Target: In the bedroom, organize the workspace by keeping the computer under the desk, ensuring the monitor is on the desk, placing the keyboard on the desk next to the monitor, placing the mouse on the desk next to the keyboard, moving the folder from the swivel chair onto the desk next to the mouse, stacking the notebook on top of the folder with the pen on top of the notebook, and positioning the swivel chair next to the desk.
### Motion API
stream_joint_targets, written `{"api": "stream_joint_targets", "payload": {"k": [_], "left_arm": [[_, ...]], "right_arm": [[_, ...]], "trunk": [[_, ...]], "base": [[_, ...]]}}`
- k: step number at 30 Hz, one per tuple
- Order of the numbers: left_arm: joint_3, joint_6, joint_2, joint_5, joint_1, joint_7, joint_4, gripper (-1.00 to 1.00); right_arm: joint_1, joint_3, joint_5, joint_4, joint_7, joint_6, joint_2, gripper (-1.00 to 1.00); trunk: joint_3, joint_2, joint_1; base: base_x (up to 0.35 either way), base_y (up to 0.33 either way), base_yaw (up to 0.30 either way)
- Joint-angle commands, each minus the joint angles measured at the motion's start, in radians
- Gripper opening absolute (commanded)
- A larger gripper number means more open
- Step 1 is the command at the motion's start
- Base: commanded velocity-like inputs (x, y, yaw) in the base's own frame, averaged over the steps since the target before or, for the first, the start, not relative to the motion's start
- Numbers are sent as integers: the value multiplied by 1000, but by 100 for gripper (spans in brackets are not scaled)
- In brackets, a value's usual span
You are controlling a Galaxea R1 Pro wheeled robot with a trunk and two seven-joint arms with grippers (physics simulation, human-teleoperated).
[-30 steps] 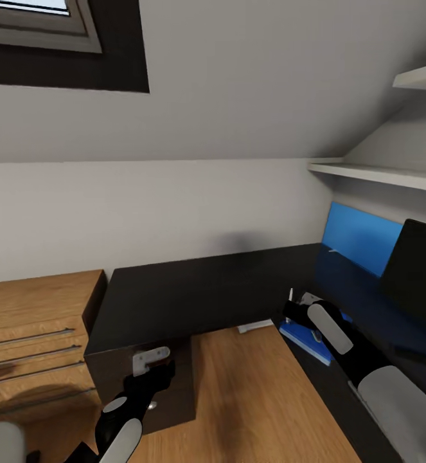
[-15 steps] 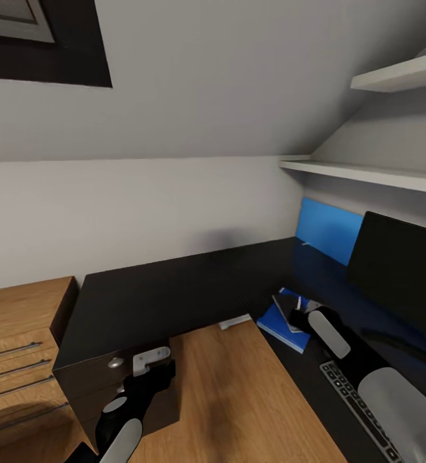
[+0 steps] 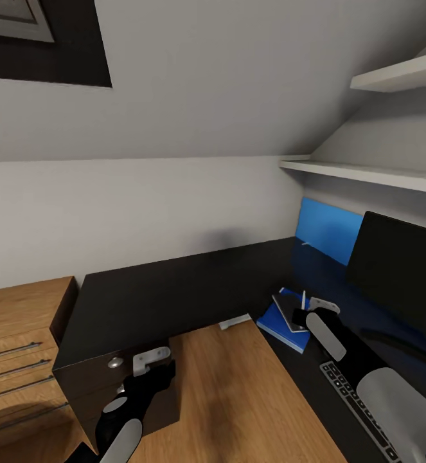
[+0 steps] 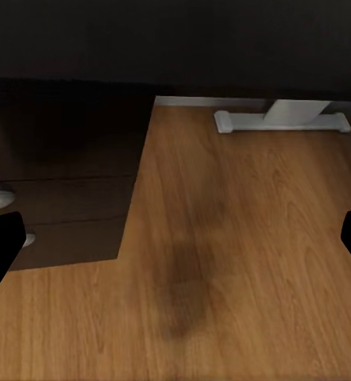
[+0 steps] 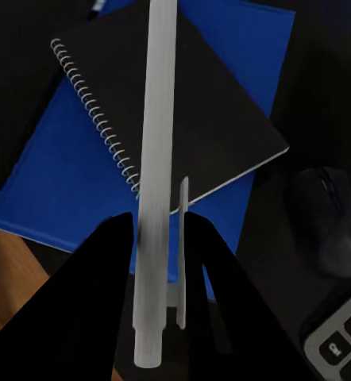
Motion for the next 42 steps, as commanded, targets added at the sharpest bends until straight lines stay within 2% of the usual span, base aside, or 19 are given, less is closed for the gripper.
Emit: {"api": "stream_joint_targets", "payload": {"k": [1, 16, 20, 24, 27, 28, 29, 34, 42], "left_arm": [[-2, 2, 1, 6, -1, 8, -2, 100], [-2, 4, 1, 9, -1, 8, -1, 100], [-2, 5, 0, 10, -1, 8, -1, 100], [-2, 5, 0, 11, -1, 8, -1, 100], [-3, 5, 0, 11, -1, 8, -1, 100], [-4, 5, 0, 11, -1, 8, -1, 100], [-5, 5, 0, 11, -1, 8, -1, 100], [-5, 5, 0, 10, -1, 8, -1, 100], [-5, 5, 0, 10, -1, 8, 0, 100]], "right_arm": [[-1, 5, -6, -2, -7, -1, -1, -100], [-1, 7, -2, 1, -3, -3, -3, -100], [-1, 5, -2, 40, 1, -3, -3, -100], [-2, 3, -1, 71, 36, -4, -4, -100], [-3, 3, 10, 86, 77, -6, -4, -100], [-3, 2, 38, 94, 94, -23, -4, -100], [-3, 2, 48, 99, 100, -32, -4, -100], [-3, 2, 66, 110, 124, -45, -4, -100], [-3, 2, 68, 120, 131, -48, -4, -100]], "trunk": [[-1, -1, 0], [-1, -1, 0], [-1, -1, 0], [-1, -1, 0], [-1, -1, 0], [-1, -1, 0], [-1, -1, 0], [-1, -1, 0], [-1, -1, 0]], "base": [[0, 0, 0], [107, 0, 0], [12, 0, 0], [2, 0, 0], [0, 0, 0], [0, 0, 0], [0, 0, 0], [66, 0, 0], [230, 0, 0]]}}
